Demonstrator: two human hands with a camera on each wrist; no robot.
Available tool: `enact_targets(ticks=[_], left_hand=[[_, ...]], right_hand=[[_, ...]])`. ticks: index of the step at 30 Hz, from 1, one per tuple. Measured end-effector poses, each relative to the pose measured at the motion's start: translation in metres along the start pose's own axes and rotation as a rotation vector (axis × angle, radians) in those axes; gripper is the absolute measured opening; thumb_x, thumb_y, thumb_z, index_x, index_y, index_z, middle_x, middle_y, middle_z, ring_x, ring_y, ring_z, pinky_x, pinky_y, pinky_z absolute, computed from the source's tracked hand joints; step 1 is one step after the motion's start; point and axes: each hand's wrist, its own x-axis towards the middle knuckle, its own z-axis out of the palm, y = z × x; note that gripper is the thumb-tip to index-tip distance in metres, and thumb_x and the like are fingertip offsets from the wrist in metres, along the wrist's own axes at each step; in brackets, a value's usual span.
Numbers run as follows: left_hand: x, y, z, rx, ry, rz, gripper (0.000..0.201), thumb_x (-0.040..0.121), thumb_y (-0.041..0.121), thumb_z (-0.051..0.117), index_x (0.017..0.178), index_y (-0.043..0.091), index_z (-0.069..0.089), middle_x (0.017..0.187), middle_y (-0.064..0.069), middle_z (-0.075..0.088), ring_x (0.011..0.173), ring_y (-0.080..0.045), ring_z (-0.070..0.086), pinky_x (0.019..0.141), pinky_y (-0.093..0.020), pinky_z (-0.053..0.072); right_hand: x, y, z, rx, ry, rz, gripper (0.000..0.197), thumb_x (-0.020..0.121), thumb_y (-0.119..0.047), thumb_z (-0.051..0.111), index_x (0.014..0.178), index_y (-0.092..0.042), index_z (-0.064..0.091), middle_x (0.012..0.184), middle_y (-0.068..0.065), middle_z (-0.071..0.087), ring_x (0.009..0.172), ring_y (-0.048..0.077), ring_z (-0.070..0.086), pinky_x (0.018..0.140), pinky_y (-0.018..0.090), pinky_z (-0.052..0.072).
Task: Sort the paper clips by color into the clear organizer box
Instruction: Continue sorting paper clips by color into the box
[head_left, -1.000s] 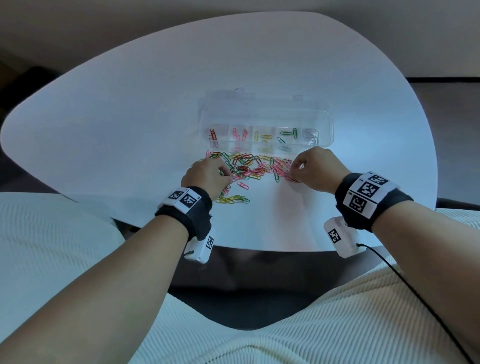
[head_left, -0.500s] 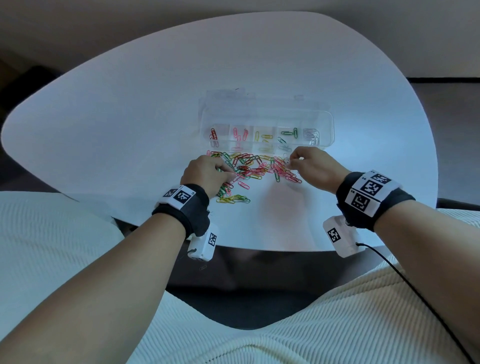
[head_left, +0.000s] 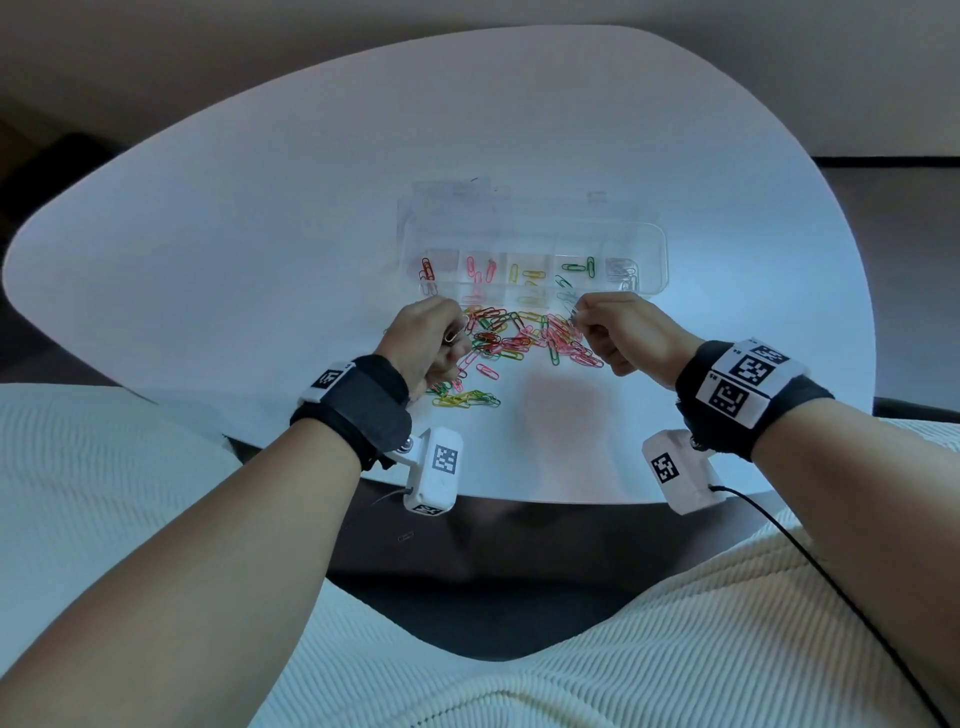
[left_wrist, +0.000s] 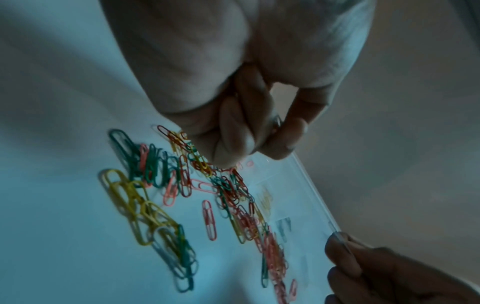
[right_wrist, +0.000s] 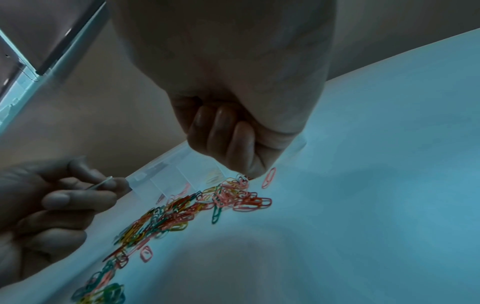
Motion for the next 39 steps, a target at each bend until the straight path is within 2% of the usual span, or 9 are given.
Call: enact_targets(ticks=[8,13,16,18,23,26,29,34,39], left_hand=[[-0.001,0.002,0.002,-0.173,-0.058,-0.021,0.030,0.087,-0.004,0.034,0.098,0.000,0.061,0.057,-0.007,0.047,0.040,-0.012,0.023,0.045,-0.023,0.021],[-0.002,0.006,0.008,-0.223,-0.077,-0.017,0.036,0.077,-0.011,0.025,0.088,-0.004,0.059,0.061,-0.010,0.047,0.045,-0.015,0.032,0.047,-0.024,0.026],[-0.005,0.014,0.018,-0.210,-0.102,0.010,0.032,0.069,-0.014,0.023,0.069,0.002,0.051,0.059,-0.009,0.044,0.045,-0.015,0.031,0.045,-0.023,0.023],[-0.006,0.022,0.026,-0.216,-0.138,-0.017,0.023,0.073,-0.008,0.029,0.064,0.008,0.045,0.060,-0.007,0.040,0.045,-0.014,0.029,0.045,-0.023,0.021],[0.000,0.043,0.051,-0.014,-0.122,-0.164,0.036,0.082,0.029,0.049,0.057,0.022,0.025,0.057,0.003,0.015,0.048,-0.015,0.008,0.042,-0.018,0.008],[0.004,0.055,0.072,0.047,-0.130,-0.199,0.037,0.083,0.024,0.049,0.058,0.025,0.022,0.055,0.005,0.013,0.050,-0.015,0.003,0.041,-0.015,0.008],[0.010,0.065,0.091,-0.031,-0.107,-0.203,0.030,0.083,0.018,0.049,0.062,0.022,0.029,0.055,0.005,0.017,0.047,-0.014,0.008,0.043,-0.019,0.011],[0.015,0.074,0.112,-0.249,-0.125,-0.278,0.018,0.085,0.020,0.052,0.069,0.015,0.043,0.061,0.001,0.035,0.048,-0.012,0.030,0.044,-0.020,0.025],[0.018,0.073,0.125,-0.477,-0.157,-0.308,0.026,0.088,0.022,0.052,0.100,0.000,0.056,0.084,-0.012,0.051,0.069,-0.022,0.054,0.060,-0.024,0.048]], right_hand=[[-0.009,-0.013,0.002,0.101,-0.022,0.042,0.027,0.080,-0.014,0.035,0.059,-0.023,0.021,0.059,0.000,0.017,0.055,0.018,0.007,0.047,0.026,0.010],[-0.018,-0.026,-0.004,0.364,0.033,0.086,0.023,0.082,-0.007,0.031,0.065,-0.020,0.023,0.068,0.023,0.061,0.040,0.017,0.021,0.040,0.020,0.018],[-0.021,-0.030,-0.010,0.469,0.012,0.097,0.025,0.081,-0.004,0.030,0.061,-0.019,0.026,0.087,0.029,0.070,0.041,0.024,0.043,0.035,0.019,0.031],[-0.021,-0.031,-0.014,0.543,0.001,0.119,0.026,0.082,-0.004,0.032,0.059,-0.017,0.032,0.082,0.024,0.071,0.045,0.025,0.053,0.038,0.020,0.040],[-0.019,-0.038,-0.026,0.764,0.040,0.064,0.024,0.082,-0.003,0.033,0.062,-0.017,0.034,0.055,0.004,0.047,0.045,0.017,0.041,0.039,0.019,0.033],[-0.012,-0.042,-0.042,0.833,0.168,0.047,0.020,0.078,-0.007,0.034,0.065,-0.020,0.027,0.058,-0.001,0.021,0.048,0.017,0.018,0.045,0.024,0.019],[-0.010,-0.043,-0.056,0.848,0.327,0.141,0.013,0.084,-0.018,0.050,0.078,-0.016,0.038,0.064,0.000,0.026,0.049,0.016,0.026,0.047,0.022,0.028],[-0.011,-0.043,-0.062,0.858,0.332,0.236,0.030,0.089,-0.030,0.060,0.106,-0.007,0.051,0.097,0.012,0.050,0.084,0.023,0.055,0.072,0.028,0.049],[-0.008,-0.042,-0.061,0.844,0.242,0.254,0.064,0.091,-0.039,0.059,0.138,-0.002,0.038,0.135,0.033,0.039,0.125,0.040,0.045,0.103,0.035,0.042]])
